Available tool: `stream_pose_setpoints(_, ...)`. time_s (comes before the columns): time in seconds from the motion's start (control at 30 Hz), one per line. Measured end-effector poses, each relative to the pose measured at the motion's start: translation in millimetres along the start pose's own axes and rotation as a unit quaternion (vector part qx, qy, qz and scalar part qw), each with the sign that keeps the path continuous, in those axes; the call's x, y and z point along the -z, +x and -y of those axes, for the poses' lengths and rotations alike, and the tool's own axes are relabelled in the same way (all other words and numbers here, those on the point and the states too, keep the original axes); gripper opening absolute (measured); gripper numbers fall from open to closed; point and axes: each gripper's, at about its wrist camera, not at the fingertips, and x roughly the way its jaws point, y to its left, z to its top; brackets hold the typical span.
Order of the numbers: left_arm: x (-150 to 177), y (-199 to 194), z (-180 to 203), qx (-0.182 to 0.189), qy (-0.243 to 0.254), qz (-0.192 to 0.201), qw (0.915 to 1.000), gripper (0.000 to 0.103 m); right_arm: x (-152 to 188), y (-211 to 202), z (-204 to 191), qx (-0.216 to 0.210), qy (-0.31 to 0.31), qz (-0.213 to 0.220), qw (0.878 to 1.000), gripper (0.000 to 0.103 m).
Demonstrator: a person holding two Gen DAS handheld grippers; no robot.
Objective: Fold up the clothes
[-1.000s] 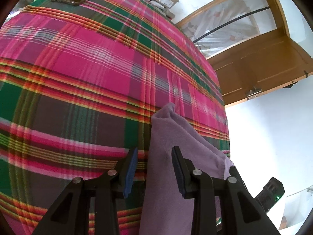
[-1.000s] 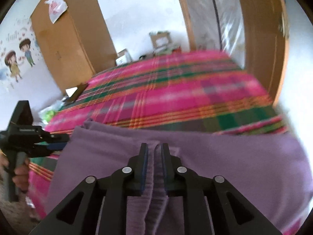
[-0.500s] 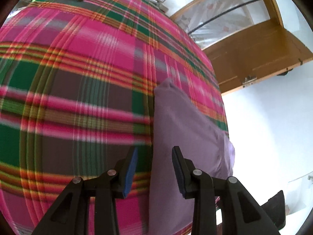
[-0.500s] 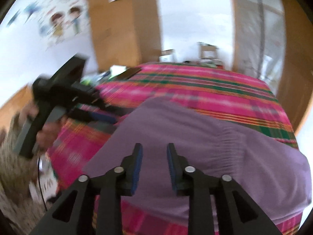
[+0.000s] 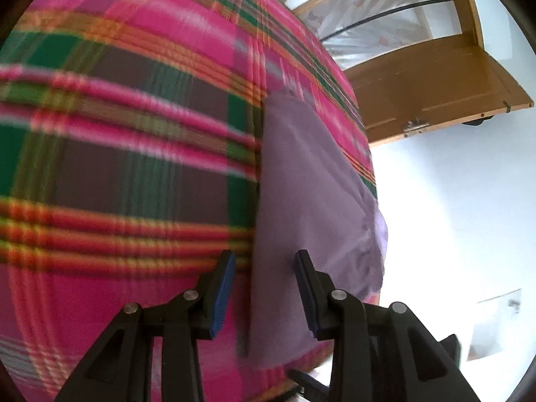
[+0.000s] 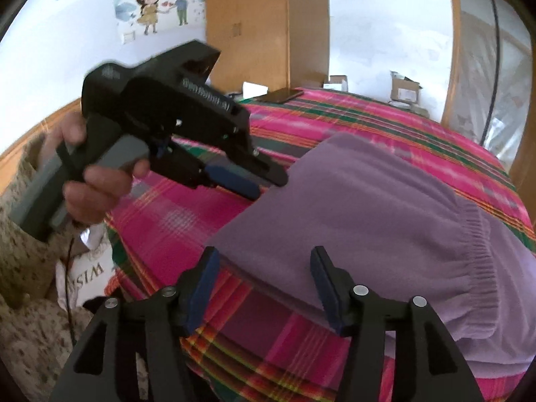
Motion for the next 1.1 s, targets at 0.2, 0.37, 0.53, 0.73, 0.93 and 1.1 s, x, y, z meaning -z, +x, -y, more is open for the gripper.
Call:
stream_pose_setpoints(0.2, 4, 5, 6, 0.008, 0.002, -0.028, 0.9996, 0.037, 1, 2, -17, 0.023, -0.043, 0.02, 0.999, 0.068)
stream_pose_setpoints(0.37, 2, 1, 8, 0.033, -0.016, -0.039, 0.9985, 0.038, -3, 8, -24, 0.035, -0.052, 0.017, 0.998, 0.071)
stream_pose_setpoints(0.53, -1, -4, 15, 0.05, -0.019, -0.041, 0.9977, 0.038, -4, 15, -28, 0.078, -0.062, 0.014, 0.995, 0.071)
stream_pose_setpoints(0.73, -3, -5, 15, 0.058, -0.029, -0.044, 0.9969, 0.038, -10, 24, -29, 0.139, -0.063, 0.026, 0.988, 0.071)
stream_pose_setpoints(0.93, -4, -3, 15, 0.062, -0.037, -0.048, 0.9963, 0.038, -16, 37, -39, 0.148, -0.086, 0.017, 0.985, 0.071)
stream_pose_setpoints(1.1, -2, -5, 12, 0.061, -0.037, -0.051, 0.9962, 0.038, -20, 46, -32, 0.166, -0.063, 0.007, 0.984, 0.07)
